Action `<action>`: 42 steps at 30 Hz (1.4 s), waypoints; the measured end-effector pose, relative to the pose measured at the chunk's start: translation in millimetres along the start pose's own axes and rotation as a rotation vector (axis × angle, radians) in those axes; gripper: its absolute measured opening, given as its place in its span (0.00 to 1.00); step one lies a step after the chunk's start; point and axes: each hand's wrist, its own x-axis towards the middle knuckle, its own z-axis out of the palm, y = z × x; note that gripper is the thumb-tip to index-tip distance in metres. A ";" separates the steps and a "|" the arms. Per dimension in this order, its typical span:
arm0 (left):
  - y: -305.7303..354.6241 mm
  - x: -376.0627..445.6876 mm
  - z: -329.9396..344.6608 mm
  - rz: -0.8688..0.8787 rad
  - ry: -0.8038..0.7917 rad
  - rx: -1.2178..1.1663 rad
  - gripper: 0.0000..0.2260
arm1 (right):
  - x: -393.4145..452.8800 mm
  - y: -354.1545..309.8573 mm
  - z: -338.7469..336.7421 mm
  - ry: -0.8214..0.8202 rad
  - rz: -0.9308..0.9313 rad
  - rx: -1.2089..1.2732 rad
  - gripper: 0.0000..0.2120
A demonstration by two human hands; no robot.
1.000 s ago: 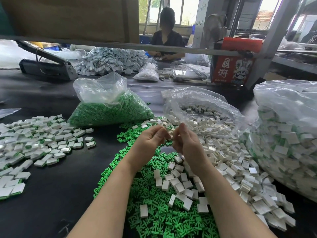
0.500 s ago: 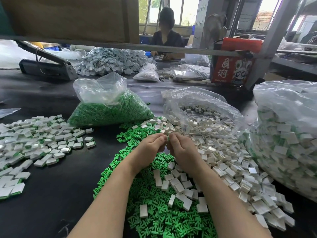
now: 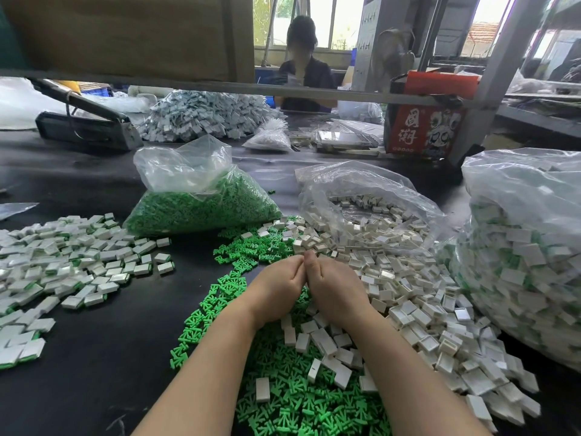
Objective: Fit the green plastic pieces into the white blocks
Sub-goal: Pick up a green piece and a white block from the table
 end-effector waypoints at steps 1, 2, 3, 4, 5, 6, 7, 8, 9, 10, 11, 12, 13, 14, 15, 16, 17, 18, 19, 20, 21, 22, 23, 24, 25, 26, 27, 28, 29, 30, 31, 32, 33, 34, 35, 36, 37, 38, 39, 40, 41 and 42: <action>0.5 -0.2 0.0 0.001 -0.001 0.041 0.18 | 0.3 0.7 0.7 0.007 0.005 -0.011 0.27; 0.3 -0.3 0.2 0.001 -0.005 0.076 0.18 | 0.4 1.2 1.3 0.012 0.008 -0.023 0.26; 0.0 -0.3 0.9 -0.002 -0.009 0.100 0.17 | 0.4 1.9 1.4 0.012 0.009 -0.038 0.26; 0.1 -0.1 1.8 -0.008 -0.014 0.114 0.17 | 0.7 2.8 1.0 0.008 0.008 -0.053 0.25; 0.1 -0.2 2.4 -0.013 -0.020 0.125 0.17 | 1.1 3.7 0.7 0.002 0.005 -0.064 0.25; 0.2 -0.6 2.7 -0.017 -0.024 0.131 0.17 | 1.5 4.2 0.4 -0.004 0.003 -0.072 0.24; 0.3 -0.9 3.1 -0.018 -0.025 0.137 0.17 | 1.8 4.3 -0.2 -0.009 0.003 -0.080 0.24; 0.5 -1.4 3.5 -0.014 -0.026 0.142 0.17 | 1.7 4.3 -0.6 -0.013 0.003 -0.087 0.23; 0.7 -1.8 3.8 -0.009 -0.029 0.151 0.17 | 1.6 4.3 -0.6 -0.017 0.000 -0.094 0.23; 0.8 -2.0 3.9 -0.005 -0.032 0.160 0.16 | 1.4 4.2 -0.3 -0.019 -0.006 -0.100 0.23; 1.0 -2.0 4.1 -0.005 -0.034 0.165 0.16 | 0.8 4.4 0.0 -0.019 -0.008 -0.103 0.23; 1.0 -1.7 4.0 -0.007 -0.036 0.165 0.16 | 0.0 4.6 0.3 -0.014 -0.007 -0.099 0.23; 0.3 -1.4 3.4 -0.008 -0.037 0.155 0.16 | -0.5 4.2 1.0 -0.008 -0.005 -0.093 0.23; -0.3 -1.2 3.2 -0.010 -0.040 0.134 0.16 | -0.8 4.1 1.3 -0.005 -0.003 -0.090 0.23; -0.8 -0.6 3.1 -0.011 -0.043 0.111 0.16 | -0.6 4.3 0.8 -0.004 -0.003 -0.088 0.23; -1.0 -0.1 3.5 -0.010 -0.043 0.085 0.17 | -0.5 4.6 0.1 -0.003 -0.002 -0.083 0.22; -1.0 -0.2 3.4 -0.004 -0.043 0.049 0.18 | -0.5 4.5 -0.6 0.000 -0.004 -0.069 0.22; -0.8 -1.1 2.8 0.005 -0.041 -0.010 0.19 | -0.3 3.9 -1.2 0.010 -0.009 -0.045 0.22; 0.2 -2.1 2.4 0.015 -0.040 -0.095 0.19 | 0.3 4.4 -1.6 0.026 -0.013 -0.007 0.23; 0.8 -2.3 1.4 0.024 -0.039 -0.183 0.18 | 1.0 5.0 -2.0 0.046 -0.013 0.053 0.24; 0.9 -2.3 -0.1 0.032 -0.036 -0.255 0.17 | 1.9 5.6 -2.6 0.058 -0.004 0.144 0.25; 0.7 -2.4 -1.3 0.042 -0.023 -0.300 0.15 | 2.6 6.2 -3.5 0.060 0.017 0.271 0.27; 0.6 -3.2 -2.7 0.052 -0.002 -0.327 0.13 | 3.5 6.7 -4.6 0.060 0.049 0.428 0.28; 1.1 -4.5 -4.1 0.062 0.023 -0.346 0.11 | 4.1 7.5 -6.1 0.064 0.087 0.591 0.28; 2.0 -5.6 -5.5 0.075 0.052 -0.360 0.11 | 4.5 7.9 -7.8 0.073 0.119 0.730 0.27; 2.7 -6.3 -7.0 0.092 0.086 -0.374 0.11 | 4.7 8.3 -9.9 0.083 0.141 0.828 0.27; 3.5 -6.6 -8.2 0.116 0.112 -0.398 0.12 | 4.6 8.7 -11.9 0.083 0.156 0.893 0.26; 4.4 -6.9 -8.9 0.134 0.128 -0.433 0.13 | 3.8 8.9 -13.7 0.074 0.164 0.939 0.26; 6.0 -6.8 -9.2 0.143 0.136 -0.470 0.12 | 3.4 9.0 -15.0 0.057 0.168 0.971 0.27; 7.2 -6.6 -9.2 0.139 0.142 -0.495 0.11 | 2.8 8.4 -16.1 0.030 0.174 1.001 0.28; 8.8 -7.0 -9.2 0.129 0.150 -0.499 0.11 | 2.1 7.7 -16.5 -0.009 0.181 1.031 0.30; 10.4 -7.3 -9.1 0.118 0.160 -0.485 0.10 | 1.8 6.6 -16.5 -0.056 0.182 1.052 0.31; 12.5 -8.0 -8.9 0.115 0.161 -0.475 0.10 | 1.5 5.6 -16.4 -0.102 0.173 1.059 0.32; 14.8 -8.6 -8.6 0.115 0.160 -0.471 0.10 | 1.4 5.0 -16.3 -0.146 0.153 1.063 0.33; 17.0 -9.1 -8.4 0.117 0.163 -0.470 0.10 | 1.2 4.4 -16.0 -0.178 0.126 1.075 0.33; 18.4 -9.0 -8.3 0.121 0.169 -0.470 0.10 | 1.1 4.2 -15.8 -0.195 0.096 1.096 0.31; 19.2 -9.0 -8.2 0.124 0.173 -0.473 0.09 | 1.1 3.8 -15.3 -0.196 0.074 1.121 0.29; 19.7 -8.8 -8.2 0.126 0.171 -0.476 0.09 | 1.0 3.4 -15.1 -0.189 0.059 1.146 0.28; 20.9 -8.6 -8.0 0.131 0.167 -0.481 0.09 | 1.1 3.3 -15.2 -0.182 0.052 1.169 0.28; 22.4 -8.5 -7.7 0.140 0.169 -0.493 0.08 | 0.9 3.1 -15.2 -0.175 0.050 1.185 0.29; 24.7 -8.5 -7.2 0.154 0.180 -0.513 0.07 | 1.0 3.2 -15.2 -0.163 0.050 1.189 0.31; 27.4 -8.5 -7.1 0.166 0.202 -0.534 0.06 | 1.1 3.0 -15.2 -0.146 0.052 1.183 0.32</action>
